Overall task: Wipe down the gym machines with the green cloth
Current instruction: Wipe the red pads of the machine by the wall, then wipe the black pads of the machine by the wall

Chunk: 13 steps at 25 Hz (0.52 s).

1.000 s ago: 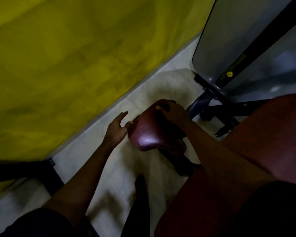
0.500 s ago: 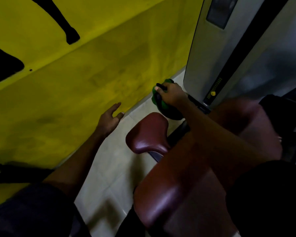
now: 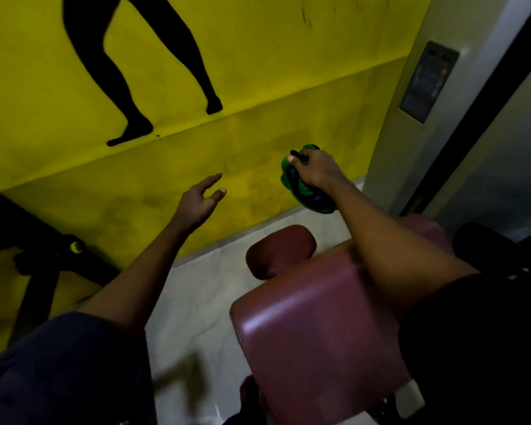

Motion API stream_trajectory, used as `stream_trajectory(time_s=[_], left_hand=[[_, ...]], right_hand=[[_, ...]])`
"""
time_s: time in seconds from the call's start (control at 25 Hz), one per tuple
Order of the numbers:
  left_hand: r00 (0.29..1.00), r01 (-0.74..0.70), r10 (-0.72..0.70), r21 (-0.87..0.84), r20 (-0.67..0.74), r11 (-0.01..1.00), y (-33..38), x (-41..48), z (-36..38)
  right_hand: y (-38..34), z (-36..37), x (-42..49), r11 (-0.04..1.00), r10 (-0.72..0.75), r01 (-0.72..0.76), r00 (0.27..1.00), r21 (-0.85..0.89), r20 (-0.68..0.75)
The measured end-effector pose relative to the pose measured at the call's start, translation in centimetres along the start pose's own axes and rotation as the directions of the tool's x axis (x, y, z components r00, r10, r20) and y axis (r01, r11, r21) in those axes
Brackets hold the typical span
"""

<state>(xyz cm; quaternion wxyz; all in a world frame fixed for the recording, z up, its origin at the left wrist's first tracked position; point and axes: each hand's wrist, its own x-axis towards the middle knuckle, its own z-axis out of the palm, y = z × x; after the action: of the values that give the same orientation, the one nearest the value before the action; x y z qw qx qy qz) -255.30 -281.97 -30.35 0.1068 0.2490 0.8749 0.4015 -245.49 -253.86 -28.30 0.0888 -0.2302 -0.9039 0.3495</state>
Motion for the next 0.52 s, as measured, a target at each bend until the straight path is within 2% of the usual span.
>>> stream_trajectory(time_s=[0.24,0.52], left_hand=[[0.993,0.034,-0.033,0.010,-0.115,0.999,0.6,-6.4,-6.6],[0.982,0.013,-0.007,0.029,-0.188,1.000,1.6,-14.3,-9.2]], right_hand=[[-5.8,-1.0,-3.8,0.994,-0.106,0.106,0.994,0.032,-0.002],[-10.7,-0.9,-9.5,0.972,-0.234,0.234,0.972,0.032,-0.005]])
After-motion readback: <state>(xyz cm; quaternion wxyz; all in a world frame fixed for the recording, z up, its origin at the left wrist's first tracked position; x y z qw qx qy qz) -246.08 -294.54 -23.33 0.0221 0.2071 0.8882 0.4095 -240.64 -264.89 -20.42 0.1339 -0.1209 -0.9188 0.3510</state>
